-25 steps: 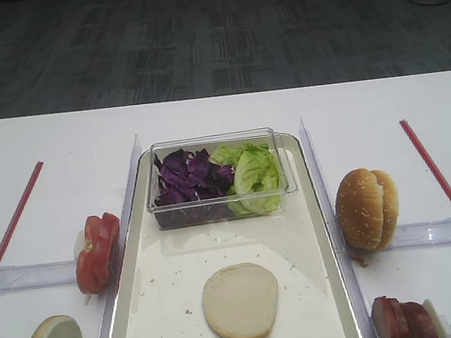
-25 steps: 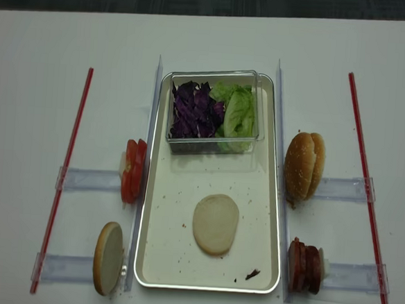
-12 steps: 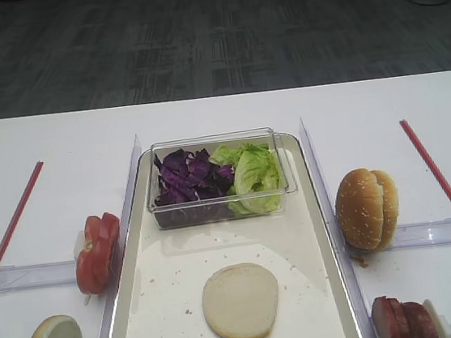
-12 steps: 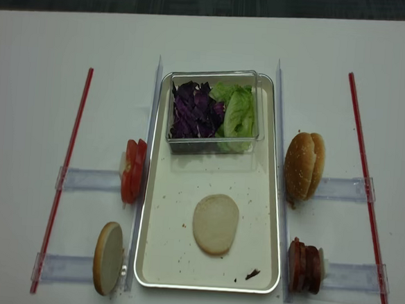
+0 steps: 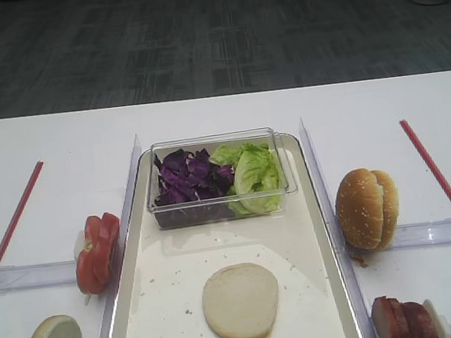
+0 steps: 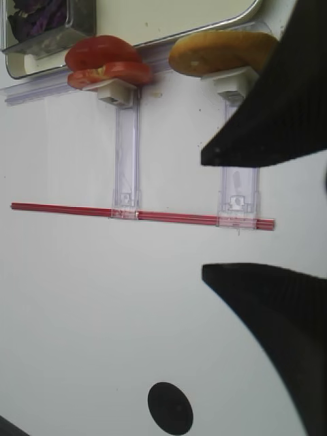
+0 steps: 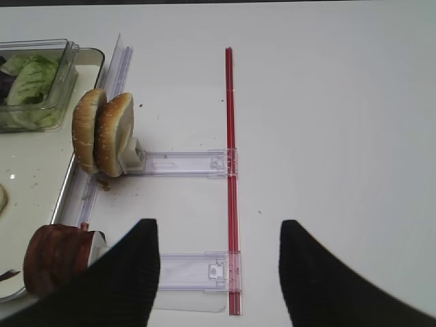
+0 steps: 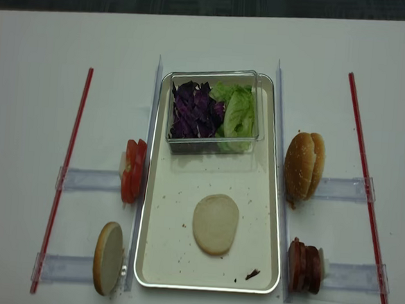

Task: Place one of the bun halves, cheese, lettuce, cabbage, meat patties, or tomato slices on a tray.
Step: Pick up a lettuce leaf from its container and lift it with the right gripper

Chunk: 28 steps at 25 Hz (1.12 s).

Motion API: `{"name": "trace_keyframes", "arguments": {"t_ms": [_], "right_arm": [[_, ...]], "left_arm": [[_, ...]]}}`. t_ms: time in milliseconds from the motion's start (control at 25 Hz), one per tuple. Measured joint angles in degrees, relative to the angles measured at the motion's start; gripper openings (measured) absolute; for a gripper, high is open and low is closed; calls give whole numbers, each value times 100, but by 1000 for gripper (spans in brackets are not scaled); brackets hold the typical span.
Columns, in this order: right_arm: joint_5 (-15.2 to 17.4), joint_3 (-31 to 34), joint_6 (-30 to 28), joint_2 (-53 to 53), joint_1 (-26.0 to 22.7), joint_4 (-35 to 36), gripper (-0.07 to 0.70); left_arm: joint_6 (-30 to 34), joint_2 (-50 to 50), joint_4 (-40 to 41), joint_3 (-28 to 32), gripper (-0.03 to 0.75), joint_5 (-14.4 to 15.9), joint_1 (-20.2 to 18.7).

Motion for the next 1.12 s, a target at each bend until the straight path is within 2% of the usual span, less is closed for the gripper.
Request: {"name": "trace_keyframes", "arguments": {"t_ms": [1120], "right_arm": [[0,0,0,0,0,0,426]], "left_arm": [[0,0,0,0,302,0,0]]}}
